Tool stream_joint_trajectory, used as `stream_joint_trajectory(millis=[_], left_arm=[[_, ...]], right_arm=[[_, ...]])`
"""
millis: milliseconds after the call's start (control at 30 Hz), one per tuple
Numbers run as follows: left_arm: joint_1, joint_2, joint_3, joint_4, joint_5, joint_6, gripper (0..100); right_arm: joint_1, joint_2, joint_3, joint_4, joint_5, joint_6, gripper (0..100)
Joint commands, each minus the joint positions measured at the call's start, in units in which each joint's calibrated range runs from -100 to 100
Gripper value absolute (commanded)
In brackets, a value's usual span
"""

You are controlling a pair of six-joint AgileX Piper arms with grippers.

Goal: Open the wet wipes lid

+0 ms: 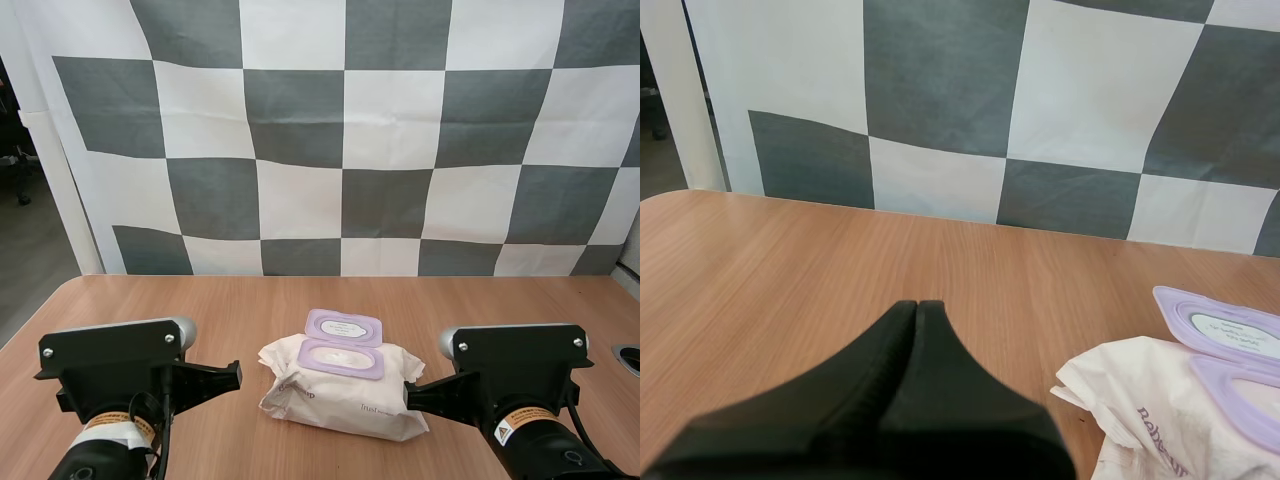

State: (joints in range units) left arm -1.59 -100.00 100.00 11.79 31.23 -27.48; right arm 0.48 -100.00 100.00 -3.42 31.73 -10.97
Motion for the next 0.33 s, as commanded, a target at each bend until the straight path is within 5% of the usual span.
stream_joint_trajectory(millis=[0,300], left_arm=[[-0.01,0.0,0.0,0.04,-0.16,0.0,0],[-0.01,0.0,0.0,0.04,-0.16,0.0,0]], right_arm=[[-0.01,0.0,0.0,0.07,-0.02,0.01,0],[-0.01,0.0,0.0,0.08,-0.23,0.01,0]])
